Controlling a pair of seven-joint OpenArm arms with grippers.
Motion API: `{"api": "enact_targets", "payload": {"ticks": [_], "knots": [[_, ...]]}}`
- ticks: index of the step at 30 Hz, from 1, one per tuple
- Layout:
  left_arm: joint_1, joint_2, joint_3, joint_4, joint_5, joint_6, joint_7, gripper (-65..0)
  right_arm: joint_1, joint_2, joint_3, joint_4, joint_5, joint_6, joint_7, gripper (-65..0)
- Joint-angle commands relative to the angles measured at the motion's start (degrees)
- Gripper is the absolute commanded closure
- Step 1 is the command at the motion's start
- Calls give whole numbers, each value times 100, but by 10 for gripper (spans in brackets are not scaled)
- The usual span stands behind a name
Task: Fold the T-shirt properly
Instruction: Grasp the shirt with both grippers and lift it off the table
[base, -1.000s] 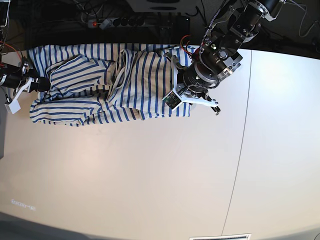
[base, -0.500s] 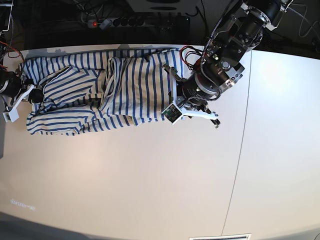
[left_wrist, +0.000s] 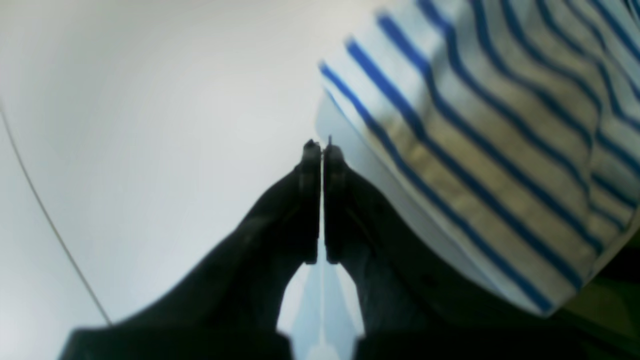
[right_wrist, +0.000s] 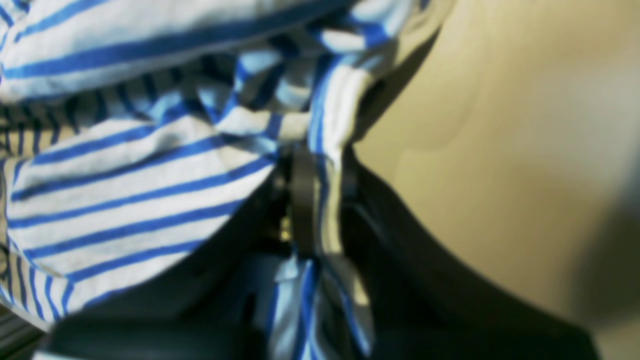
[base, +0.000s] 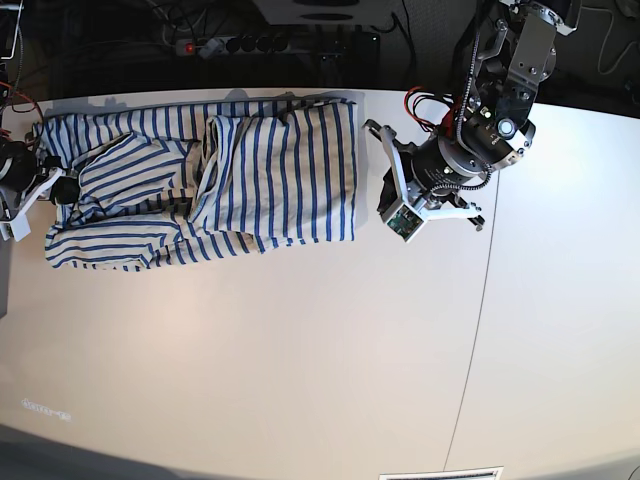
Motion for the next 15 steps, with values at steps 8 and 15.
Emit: {"api": "enact_targets", "payload": {"ticks": [8, 15], "knots": [[149, 59, -61, -656, -15, -125, -601, -15, 13, 28, 59, 997, 138, 240, -354, 0], [-144, 614, -55, -1377, -15, -243, -629, -15, 13, 31, 59, 1930, 339, 243, -393, 0]]}}
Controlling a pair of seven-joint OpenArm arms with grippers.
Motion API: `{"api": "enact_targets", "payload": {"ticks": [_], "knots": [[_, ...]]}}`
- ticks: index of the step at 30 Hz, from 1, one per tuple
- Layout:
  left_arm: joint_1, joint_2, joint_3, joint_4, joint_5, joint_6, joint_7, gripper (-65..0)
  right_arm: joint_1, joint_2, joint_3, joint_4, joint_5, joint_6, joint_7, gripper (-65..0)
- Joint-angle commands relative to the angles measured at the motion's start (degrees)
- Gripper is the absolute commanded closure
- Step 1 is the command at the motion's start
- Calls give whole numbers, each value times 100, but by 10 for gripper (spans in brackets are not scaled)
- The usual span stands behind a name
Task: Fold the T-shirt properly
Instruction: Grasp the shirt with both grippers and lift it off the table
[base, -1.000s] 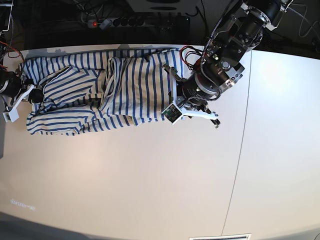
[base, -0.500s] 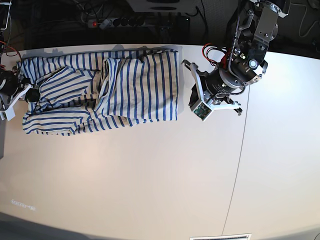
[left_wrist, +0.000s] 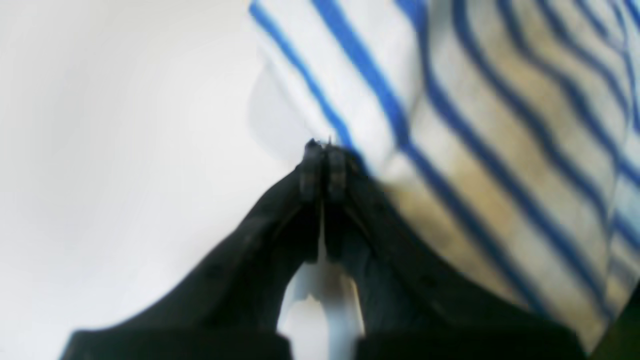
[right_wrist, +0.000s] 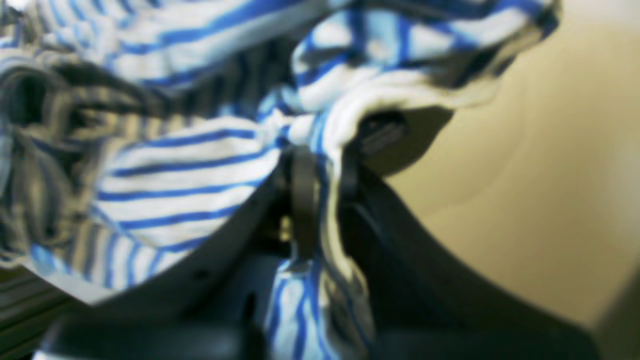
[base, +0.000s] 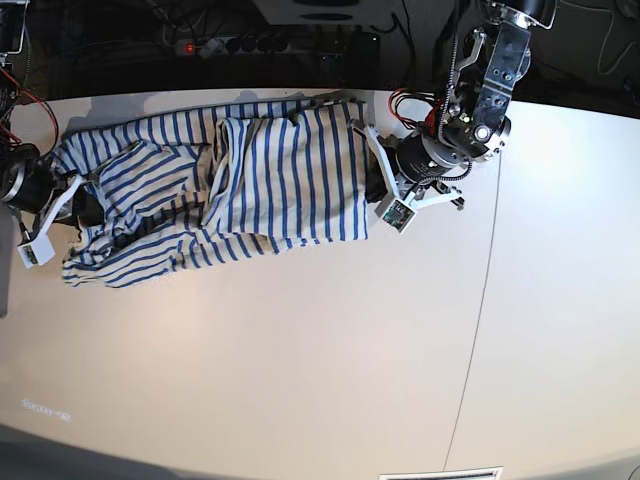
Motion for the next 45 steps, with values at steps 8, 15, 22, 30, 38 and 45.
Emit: {"api": "enact_targets", "payload": {"ticks": [8, 15, 22, 30, 38, 45], "knots": [[-350, 820, 4, -719, 33, -133, 133, -15, 31, -422, -24, 1392, 496, 243, -341, 0], [-590, 1137, 7, -1274, 28, -184, 122, -15, -122, -844, -977, 2275, 131, 247, -367, 0], [-616, 1152, 7, -1300, 28, -199, 114, -15, -570, -1252, -2087, 2717, -938, 234, -142, 0], [-651, 1150, 4, -1300, 26, -238, 234, -15, -636, -1370, -2363, 2706, -1392, 234, -129, 0], [-664, 1150, 4, -1298, -151, -240, 245, -15, -638, -1370, -2363, 2702, -1394, 234, -72, 0], [-667, 1150, 4, -1294, -210, -245, 245, -15, -636, -1370, -2363, 2699, -1585, 234, -66, 0]]}}
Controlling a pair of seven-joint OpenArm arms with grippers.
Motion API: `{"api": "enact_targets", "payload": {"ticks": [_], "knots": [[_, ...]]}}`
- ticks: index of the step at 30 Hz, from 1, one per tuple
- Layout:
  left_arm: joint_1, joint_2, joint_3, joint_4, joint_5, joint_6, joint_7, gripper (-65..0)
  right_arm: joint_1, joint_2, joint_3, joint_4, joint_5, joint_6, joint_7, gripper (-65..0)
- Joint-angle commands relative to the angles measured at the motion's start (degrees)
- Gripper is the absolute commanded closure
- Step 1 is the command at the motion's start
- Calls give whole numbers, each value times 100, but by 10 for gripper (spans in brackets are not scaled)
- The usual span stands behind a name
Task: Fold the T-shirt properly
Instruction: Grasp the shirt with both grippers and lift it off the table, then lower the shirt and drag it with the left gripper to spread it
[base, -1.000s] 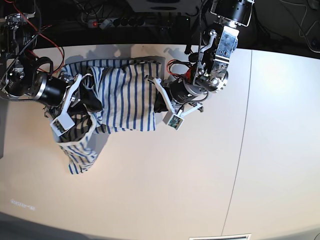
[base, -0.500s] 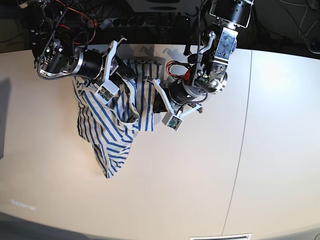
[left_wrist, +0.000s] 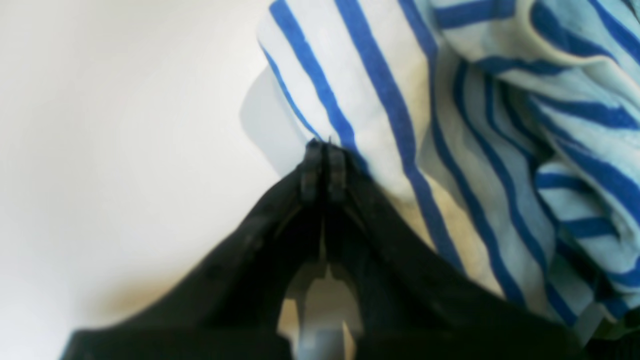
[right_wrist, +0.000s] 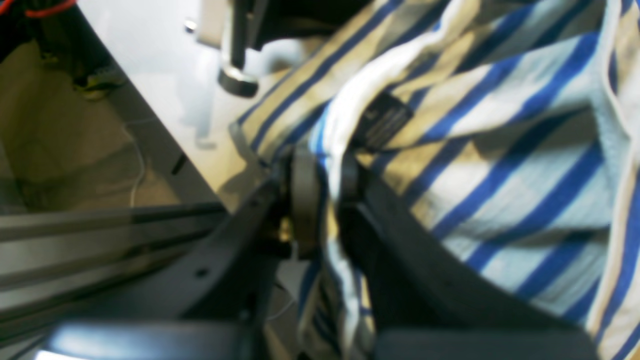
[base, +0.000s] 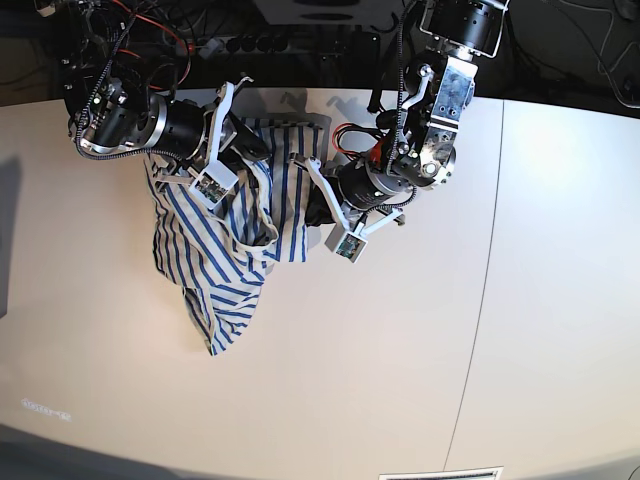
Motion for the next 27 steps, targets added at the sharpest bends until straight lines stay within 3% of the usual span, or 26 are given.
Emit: {"api": "enact_targets", "payload": {"ticks": [1, 7, 10, 13, 18, 22, 27], "knots": [[37, -2, 11, -31, 131, -94, 393, -15, 15, 44, 13, 90, 55, 232, 162, 0], [37, -2, 11, -31, 136, -109, 391, -15, 17, 44, 55, 92, 59, 229, 337, 0], [35, -2, 11, -31, 136, -109, 389, -15, 15, 44, 380, 92, 101, 225, 350, 0], [13, -2, 11, -31, 136, -111, 385, -15, 13, 46, 1126, 92, 492, 227, 278, 0], [-11, -2, 11, -31, 136, -131, 372, -15, 11, 46, 2677, 92, 1279, 234, -302, 0], [-79, -2, 11, -31, 136, -131, 372, -15, -33, 66, 3674, 92, 1641, 232, -643, 0], [-90, -4, 11, -31, 144, -131, 378, -15, -610, 144, 4706, 87, 1720, 232, -662, 0]]}}
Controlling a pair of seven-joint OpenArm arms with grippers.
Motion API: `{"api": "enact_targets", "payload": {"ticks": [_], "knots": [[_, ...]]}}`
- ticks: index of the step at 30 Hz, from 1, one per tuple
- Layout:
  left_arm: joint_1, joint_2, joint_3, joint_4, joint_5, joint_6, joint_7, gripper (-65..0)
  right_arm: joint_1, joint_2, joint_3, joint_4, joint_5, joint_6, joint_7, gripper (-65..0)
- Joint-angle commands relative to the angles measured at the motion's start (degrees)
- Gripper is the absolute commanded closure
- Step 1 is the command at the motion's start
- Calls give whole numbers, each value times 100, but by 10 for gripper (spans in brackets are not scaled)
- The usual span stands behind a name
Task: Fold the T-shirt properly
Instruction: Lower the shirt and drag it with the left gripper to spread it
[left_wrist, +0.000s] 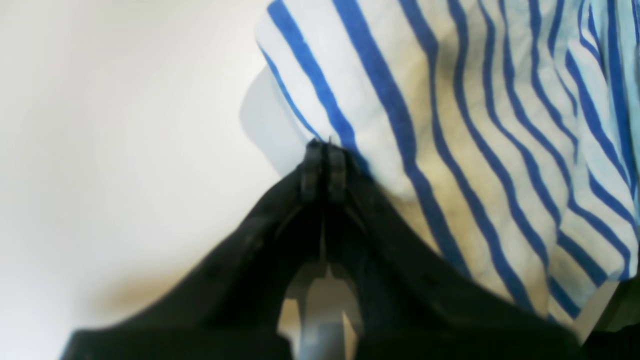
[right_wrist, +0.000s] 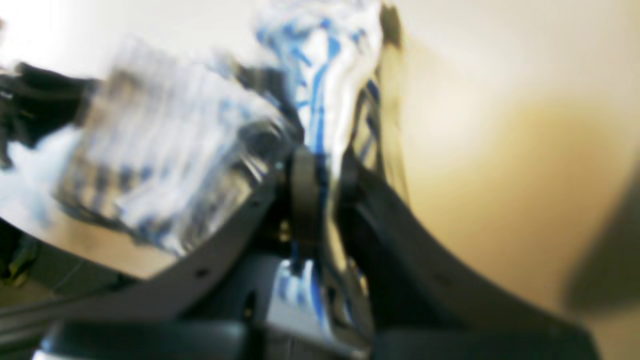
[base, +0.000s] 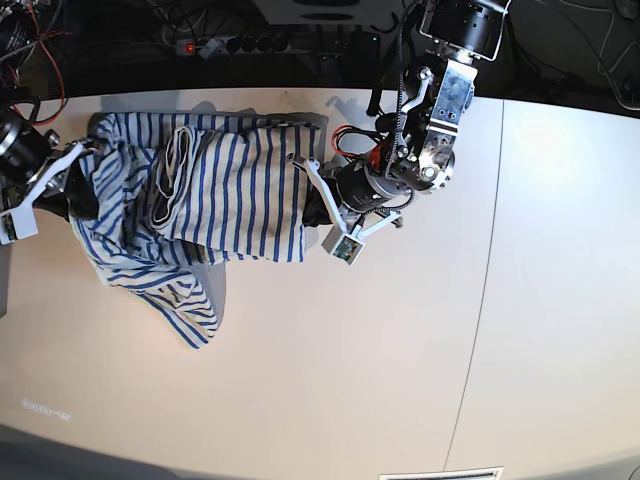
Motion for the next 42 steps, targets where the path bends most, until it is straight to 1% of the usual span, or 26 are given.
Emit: {"api": "enact_targets", "payload": {"ticks": [1, 5, 9, 15, 21, 22, 24, 25, 26, 27, 28, 31, 33, 34, 37, 38, 39, 40, 41, 42], "knots": [[4, -4, 9, -13, 168, -101, 269, -15, -92, 157, 240, 72, 63, 232, 103, 0], [-26, -2, 9, -13, 168, -101, 267, -15, -461, 251, 938, -164, 68, 232, 109, 0], [-28, -2, 9, -13, 166, -103, 267, -15, -595, 479, 1285, -844, 68, 232, 131, 0], [-28, -2, 9, -13, 164, -101, 267, -15, -557, 839, 1298, -1967, 72, 229, 658, 0], [-61, -2, 9, -13, 149, -98, 282, -15, -291, 918, 1298, -2522, 61, 229, 660, 0], [-74, -4, 9, -13, 146, -98, 299, -15, -273, 922, 1298, -2575, 63, 229, 664, -34], [-96, -4, 2, -13, 140, -98, 367, -15, -208, 927, 1298, -2636, 57, 229, 695, -184], [-129, -7, 2, -13, 98, -98, 435, -15, -190, 938, 1298, -2647, 31, 229, 723, -247], [-175, -20, -4, -11, 0, -98, 501, -15, -181, 955, 1298, -2647, 22, 229, 787, -293], [-225, -52, -9, -2, -155, -101, 546, -15, -184, 999, 1298, -2647, 22, 229, 879, -319], [-280, -92, -11, 7, -332, -114, 573, -15, -181, 1043, 1298, -2647, 7, 229, 925, -326], [-424, -192, -149, 149, -756, -380, 656, -15, -181, 1239, 1298, -2647, -46, 227, 940, -326], [-487, -212, -308, 321, -957, -492, 745, -15, -175, 1360, 1298, -2645, -2, 229, 942, -325], [-490, -219, -387, 435, -1051, -544, 802, -15, -138, 1397, 1298, -2647, 103, 229, 931, -325], [-483, -289, -505, 826, -1460, -774, 984, -15, 92, 1438, 1296, -2645, 560, 236, 625, -322], [-481, -313, -505, 918, -1650, -837, 1056, -15, 168, 1436, 1292, -2645, 688, 236, 518, -302], [-463, -330, -503, 970, -1884, -949, 1128, -15, 223, 1436, 1268, -2645, 761, 238, 461, -248], [-435, -337, -490, 979, -2118, -1126, 1165, -15, 251, 1434, 1237, -2645, 769, 236, 459, -155], [-402, -337, -457, 979, -2277, -1270, 1209, -15, 247, 1423, 1200, -2645, 769, 236, 461, -36], [-361, -334, -393, 977, -2371, -1329, 1255, -15, 247, 1403, 1152, -2645, 769, 236, 461, 0]]}}
